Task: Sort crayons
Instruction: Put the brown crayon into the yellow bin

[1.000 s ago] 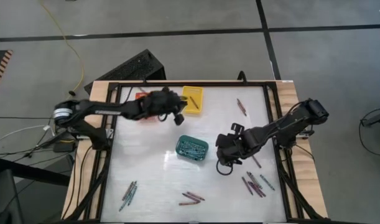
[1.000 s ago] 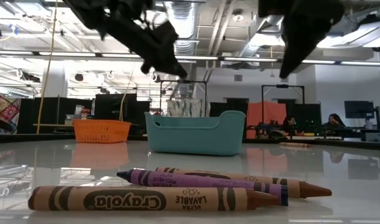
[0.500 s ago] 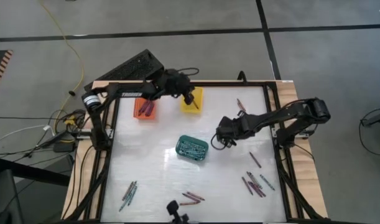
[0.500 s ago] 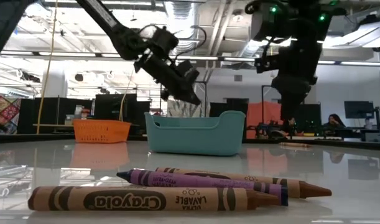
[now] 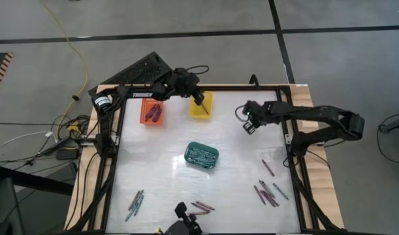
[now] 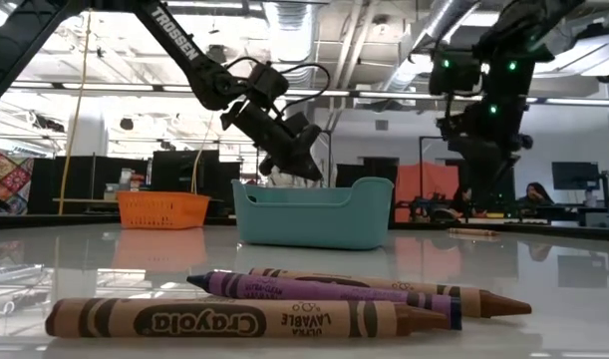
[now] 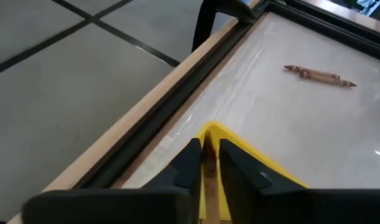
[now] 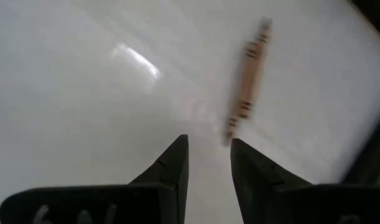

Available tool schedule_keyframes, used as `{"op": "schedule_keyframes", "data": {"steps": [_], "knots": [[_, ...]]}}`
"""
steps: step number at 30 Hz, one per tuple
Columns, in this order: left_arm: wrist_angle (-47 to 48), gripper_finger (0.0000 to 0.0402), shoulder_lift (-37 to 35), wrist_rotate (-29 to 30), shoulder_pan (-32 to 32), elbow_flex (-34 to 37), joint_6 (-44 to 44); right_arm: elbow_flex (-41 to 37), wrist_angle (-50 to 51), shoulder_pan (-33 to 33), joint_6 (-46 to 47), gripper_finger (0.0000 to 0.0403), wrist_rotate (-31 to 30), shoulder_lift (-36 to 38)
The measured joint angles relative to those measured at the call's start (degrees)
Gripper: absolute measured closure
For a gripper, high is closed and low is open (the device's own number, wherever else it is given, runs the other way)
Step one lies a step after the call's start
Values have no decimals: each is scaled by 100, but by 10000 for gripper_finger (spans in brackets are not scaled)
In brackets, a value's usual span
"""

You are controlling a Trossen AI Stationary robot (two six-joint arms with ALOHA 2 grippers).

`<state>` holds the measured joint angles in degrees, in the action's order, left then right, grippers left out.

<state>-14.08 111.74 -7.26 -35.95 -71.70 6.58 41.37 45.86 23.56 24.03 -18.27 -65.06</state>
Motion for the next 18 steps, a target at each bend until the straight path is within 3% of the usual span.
{"op": "schedule_keyframes", "data": {"steps": [4, 9, 14, 18], "knots": [[26, 307, 0, -90, -9, 0, 69, -114, -82, 718, -369, 289, 299, 15], [1, 261, -2, -684, 5, 0, 221, -152, -199, 1334, -865, 289, 694, -260], [68, 247, -43, -1408, 120, 2, 315, -152, -524, 1694, -1337, 289, 917, -542], [329, 249, -231, -1502, 334, 2, 124, -151, -852, 1951, -1532, 289, 942, -717]]}}
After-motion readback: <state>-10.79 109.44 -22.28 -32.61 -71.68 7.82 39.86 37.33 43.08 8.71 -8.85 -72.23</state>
